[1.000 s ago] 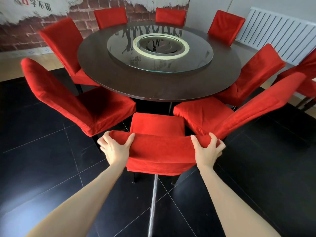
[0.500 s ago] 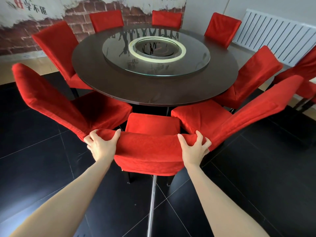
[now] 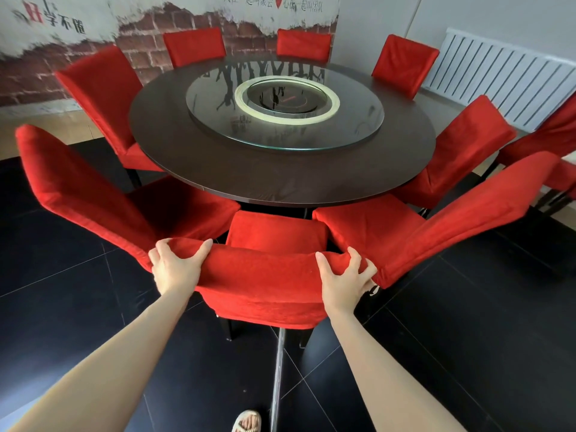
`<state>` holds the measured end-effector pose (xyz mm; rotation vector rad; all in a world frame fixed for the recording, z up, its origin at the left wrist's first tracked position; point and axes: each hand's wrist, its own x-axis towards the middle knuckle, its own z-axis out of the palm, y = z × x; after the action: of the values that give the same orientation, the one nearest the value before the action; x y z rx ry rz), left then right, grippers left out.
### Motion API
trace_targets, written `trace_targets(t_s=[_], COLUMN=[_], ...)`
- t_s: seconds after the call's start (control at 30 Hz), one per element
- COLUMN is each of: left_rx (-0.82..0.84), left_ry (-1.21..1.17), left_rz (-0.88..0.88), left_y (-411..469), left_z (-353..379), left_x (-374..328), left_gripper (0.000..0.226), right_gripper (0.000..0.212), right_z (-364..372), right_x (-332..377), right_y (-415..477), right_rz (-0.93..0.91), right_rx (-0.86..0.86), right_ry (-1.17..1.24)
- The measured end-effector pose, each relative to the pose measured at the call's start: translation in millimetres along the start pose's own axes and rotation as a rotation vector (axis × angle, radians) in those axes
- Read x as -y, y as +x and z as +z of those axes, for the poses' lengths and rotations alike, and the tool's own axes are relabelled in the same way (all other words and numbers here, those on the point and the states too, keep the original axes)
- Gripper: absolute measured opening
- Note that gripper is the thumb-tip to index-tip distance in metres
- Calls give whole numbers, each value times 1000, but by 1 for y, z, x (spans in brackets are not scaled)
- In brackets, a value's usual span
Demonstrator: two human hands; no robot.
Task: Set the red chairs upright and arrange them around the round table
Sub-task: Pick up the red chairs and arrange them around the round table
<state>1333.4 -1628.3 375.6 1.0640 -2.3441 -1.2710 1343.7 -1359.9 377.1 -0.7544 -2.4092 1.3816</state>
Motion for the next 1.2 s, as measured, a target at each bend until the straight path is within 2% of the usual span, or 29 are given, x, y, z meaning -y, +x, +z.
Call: trace_targets(t_s=[0.6,0.83,1.2], left_rx=[-7,44,63], left_ry=[-10,-71,-64], left_rz=[-8,-9,8], left_y=[-9,-15,9], left_z=[-15,-4,1], left_x=[16,7,6], left_gripper=[84,81,79], right_gripper=[63,64,64], right_z=[1,-5,9], right_x=[-2,-6,0], right_y=[-7,14,16], right_rz=[-44,-34,-41], right_rx=[-5,6,-30], right_ry=[-23,-53,-54])
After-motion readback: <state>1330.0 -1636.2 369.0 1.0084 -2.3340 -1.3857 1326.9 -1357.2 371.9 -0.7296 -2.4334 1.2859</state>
